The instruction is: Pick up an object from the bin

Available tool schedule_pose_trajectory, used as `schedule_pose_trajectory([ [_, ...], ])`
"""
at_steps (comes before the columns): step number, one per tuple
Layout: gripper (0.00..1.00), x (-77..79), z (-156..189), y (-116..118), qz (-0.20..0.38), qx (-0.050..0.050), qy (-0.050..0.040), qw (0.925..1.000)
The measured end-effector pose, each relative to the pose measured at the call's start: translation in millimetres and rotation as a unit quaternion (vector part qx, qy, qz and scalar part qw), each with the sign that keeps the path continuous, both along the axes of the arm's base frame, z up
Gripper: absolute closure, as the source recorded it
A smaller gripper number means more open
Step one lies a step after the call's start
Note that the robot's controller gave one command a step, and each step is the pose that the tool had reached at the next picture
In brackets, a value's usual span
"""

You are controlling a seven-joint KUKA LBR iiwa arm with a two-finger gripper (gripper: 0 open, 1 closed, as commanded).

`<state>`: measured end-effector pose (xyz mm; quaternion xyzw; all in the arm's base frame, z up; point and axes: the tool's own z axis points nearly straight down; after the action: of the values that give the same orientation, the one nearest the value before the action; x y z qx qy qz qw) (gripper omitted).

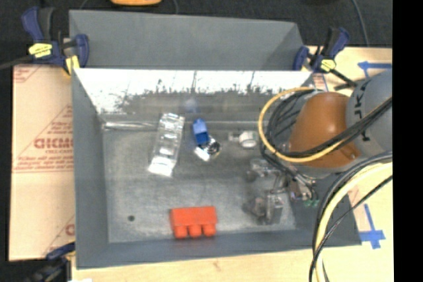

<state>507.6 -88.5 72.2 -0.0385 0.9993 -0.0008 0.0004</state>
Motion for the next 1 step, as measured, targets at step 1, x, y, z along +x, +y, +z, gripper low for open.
schedule_pose_trajectory([
  [1,1.0,2.5,0.3,1.3,0.002,0.0,-0.0023,1.0],
])
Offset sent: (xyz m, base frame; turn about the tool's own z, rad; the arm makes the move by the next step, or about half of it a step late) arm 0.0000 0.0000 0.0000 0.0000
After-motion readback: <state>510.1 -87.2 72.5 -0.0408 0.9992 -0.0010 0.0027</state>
